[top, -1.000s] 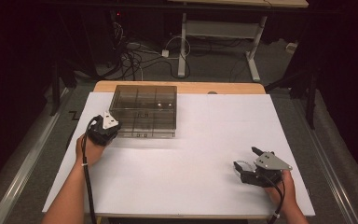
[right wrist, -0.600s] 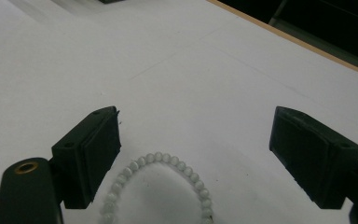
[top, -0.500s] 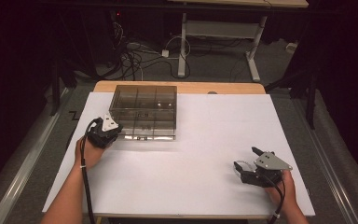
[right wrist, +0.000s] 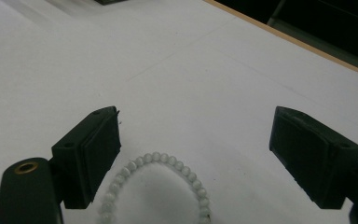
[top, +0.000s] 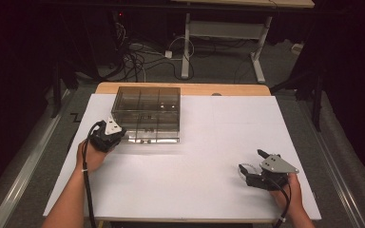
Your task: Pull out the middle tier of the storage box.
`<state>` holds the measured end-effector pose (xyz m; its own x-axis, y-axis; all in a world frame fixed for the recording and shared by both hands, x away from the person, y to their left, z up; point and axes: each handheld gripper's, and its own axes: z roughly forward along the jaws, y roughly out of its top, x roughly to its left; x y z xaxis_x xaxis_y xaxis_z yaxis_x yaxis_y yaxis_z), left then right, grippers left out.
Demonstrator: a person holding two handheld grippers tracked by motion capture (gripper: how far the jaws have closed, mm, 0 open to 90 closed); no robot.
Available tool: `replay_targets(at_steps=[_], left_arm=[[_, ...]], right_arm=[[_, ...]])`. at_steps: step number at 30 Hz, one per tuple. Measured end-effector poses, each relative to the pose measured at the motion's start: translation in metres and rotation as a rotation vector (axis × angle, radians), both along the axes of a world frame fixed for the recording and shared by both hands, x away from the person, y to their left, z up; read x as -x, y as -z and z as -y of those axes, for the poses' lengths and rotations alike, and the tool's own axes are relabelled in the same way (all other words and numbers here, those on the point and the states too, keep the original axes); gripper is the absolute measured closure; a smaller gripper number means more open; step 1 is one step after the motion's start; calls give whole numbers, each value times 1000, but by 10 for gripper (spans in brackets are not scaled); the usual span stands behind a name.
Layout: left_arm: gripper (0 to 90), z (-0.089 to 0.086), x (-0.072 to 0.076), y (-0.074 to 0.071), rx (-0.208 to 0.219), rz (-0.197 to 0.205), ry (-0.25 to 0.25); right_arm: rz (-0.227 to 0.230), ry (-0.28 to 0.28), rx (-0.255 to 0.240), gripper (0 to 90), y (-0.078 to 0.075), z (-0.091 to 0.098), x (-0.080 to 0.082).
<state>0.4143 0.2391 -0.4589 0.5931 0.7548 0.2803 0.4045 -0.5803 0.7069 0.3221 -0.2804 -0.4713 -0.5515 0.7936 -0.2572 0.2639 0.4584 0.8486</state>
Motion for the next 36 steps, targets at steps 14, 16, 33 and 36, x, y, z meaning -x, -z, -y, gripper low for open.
replay_targets(at_steps=[14,16,33,36], left_arm=[[801,6,13,-15,41,108,36],[797,7,16,-18,51,136,48],[481,29,41,-42,53,282,132],[416,35,49,-45,75,297,149]], right_arm=[[-2,5,-12,169,-2,1,0],[-9,5,-13,169,-2,2,0],[-111,-38,-52,201,-10,0,5],[-143,-76,-49,164,-11,-1,7]])
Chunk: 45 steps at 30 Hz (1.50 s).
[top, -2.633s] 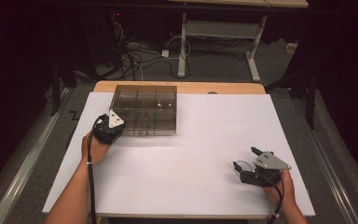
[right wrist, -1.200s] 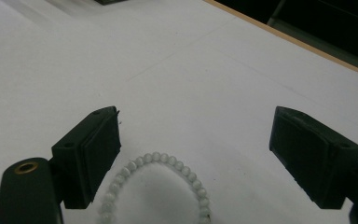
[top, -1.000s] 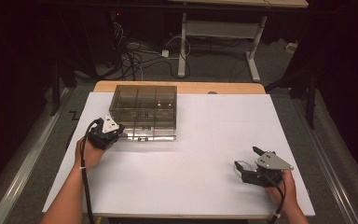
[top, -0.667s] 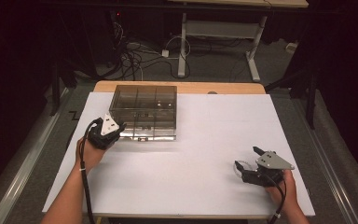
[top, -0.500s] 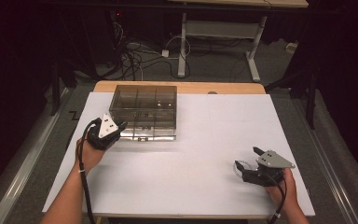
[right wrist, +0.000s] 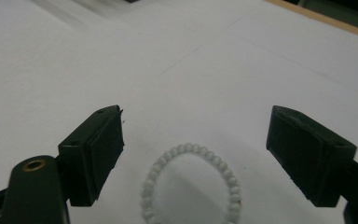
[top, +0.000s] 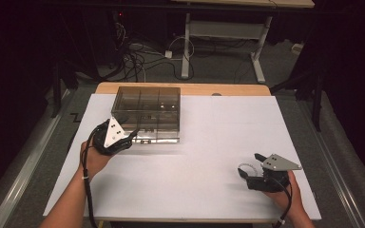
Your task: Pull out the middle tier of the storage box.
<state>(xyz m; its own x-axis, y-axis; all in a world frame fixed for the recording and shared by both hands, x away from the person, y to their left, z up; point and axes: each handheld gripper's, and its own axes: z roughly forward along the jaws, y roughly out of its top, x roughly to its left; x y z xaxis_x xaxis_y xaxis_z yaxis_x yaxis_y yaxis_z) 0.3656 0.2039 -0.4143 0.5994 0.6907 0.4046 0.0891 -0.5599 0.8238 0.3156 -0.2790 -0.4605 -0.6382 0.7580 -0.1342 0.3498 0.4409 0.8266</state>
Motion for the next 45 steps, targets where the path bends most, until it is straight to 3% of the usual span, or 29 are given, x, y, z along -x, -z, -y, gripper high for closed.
replay_targets(at_steps=[4,9,11,16,21,25,27,29,32,35,45], left_arm=[[296,3,14,3,22,6,32],[219,4,32,17,6,-1,57],[218,2,36,26,4,-24,64],[218,-7,43,45,-21,-82,40],[219,-16,51,59,-17,-129,28],[219,-19,53,63,-5,-147,26],[219,-19,52,62,0,-138,23],[220,-20,51,60,14,-131,21],[220,-20,50,60,6,-119,19],[221,-20,50,60,-3,-108,14],[222,-21,54,63,-9,-103,14]], right_arm=[[-24,-32,23,177,3,-3,0],[-71,-59,65,373,8,-3,-2],[-92,-80,73,474,10,-3,-3],[-168,-72,98,584,16,-2,-8],[-206,-60,79,734,16,1,-12],[-201,-83,99,845,16,-1,-10],[-182,-91,125,854,16,-4,-9],[-182,-91,122,857,16,-3,-9],[-181,-93,108,858,16,-2,-10],[-153,-86,127,858,16,-3,-9],[-52,-54,54,859,6,2,-6]])
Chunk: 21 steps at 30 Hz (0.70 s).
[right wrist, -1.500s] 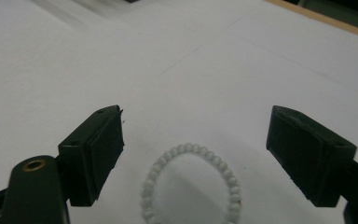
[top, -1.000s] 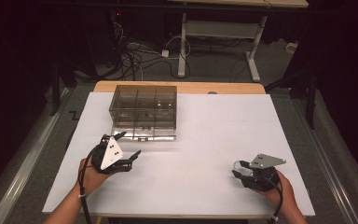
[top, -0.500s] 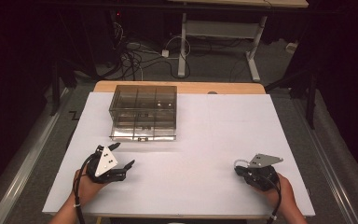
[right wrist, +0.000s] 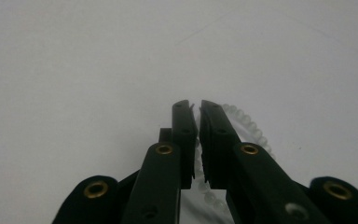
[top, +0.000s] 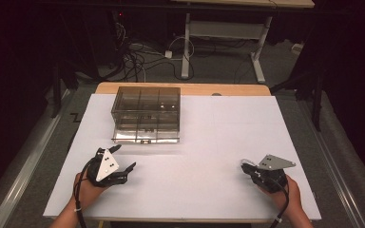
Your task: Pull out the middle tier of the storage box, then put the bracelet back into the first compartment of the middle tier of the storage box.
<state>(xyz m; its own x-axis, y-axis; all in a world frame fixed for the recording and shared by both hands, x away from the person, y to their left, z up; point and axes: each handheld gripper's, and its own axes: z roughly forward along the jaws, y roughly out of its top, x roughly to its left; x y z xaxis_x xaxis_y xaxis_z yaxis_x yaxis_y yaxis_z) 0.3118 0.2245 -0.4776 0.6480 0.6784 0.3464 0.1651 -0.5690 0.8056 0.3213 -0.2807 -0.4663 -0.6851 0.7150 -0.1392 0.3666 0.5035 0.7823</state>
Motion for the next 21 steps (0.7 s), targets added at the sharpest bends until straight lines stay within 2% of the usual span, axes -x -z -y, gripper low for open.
replay_targets(at_steps=[8,12,21], left_arm=[[222,2,-1,2,-14,-3,0],[222,0,-1,3,-11,-8,-5],[222,1,-1,4,-27,-5,-2]], right_arm=[[63,42,-69,859,-8,5,2],[86,42,-100,859,-12,6,1],[133,32,-122,859,-19,5,4]])
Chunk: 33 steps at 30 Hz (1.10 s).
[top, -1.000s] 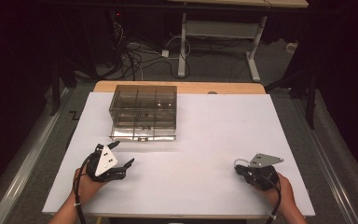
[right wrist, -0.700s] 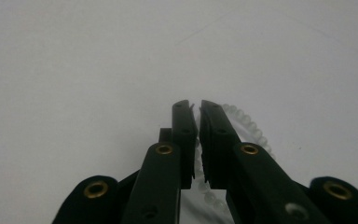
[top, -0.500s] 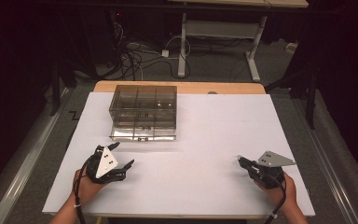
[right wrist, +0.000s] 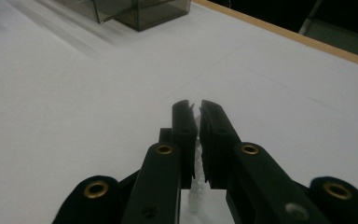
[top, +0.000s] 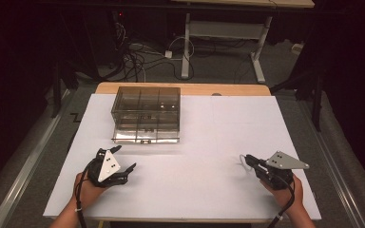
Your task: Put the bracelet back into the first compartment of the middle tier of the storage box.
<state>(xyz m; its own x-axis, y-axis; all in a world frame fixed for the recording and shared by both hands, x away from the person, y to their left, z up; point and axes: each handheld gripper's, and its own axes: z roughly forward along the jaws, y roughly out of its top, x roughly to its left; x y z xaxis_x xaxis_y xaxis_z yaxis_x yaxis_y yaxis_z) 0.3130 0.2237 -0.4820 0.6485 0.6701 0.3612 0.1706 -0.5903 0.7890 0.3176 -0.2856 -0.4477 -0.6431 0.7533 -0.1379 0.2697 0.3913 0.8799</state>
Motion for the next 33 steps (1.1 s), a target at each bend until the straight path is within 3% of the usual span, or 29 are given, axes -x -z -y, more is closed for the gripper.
replay_targets(at_steps=[13,21,24,27,33], left_arm=[[222,-1,1,1,-7,-4,-5],[221,-1,3,-1,-4,1,-5],[221,-1,3,-1,7,-4,-3],[221,0,3,-1,-1,-3,1],[220,0,3,-1,1,-2,1]], right_arm=[[54,9,-32,858,-10,-5,1],[63,-38,3,858,-18,-24,-3],[64,-56,-25,858,-24,-27,-3],[92,-69,18,858,-30,-32,-5],[104,-115,25,857,-37,-48,-13]])
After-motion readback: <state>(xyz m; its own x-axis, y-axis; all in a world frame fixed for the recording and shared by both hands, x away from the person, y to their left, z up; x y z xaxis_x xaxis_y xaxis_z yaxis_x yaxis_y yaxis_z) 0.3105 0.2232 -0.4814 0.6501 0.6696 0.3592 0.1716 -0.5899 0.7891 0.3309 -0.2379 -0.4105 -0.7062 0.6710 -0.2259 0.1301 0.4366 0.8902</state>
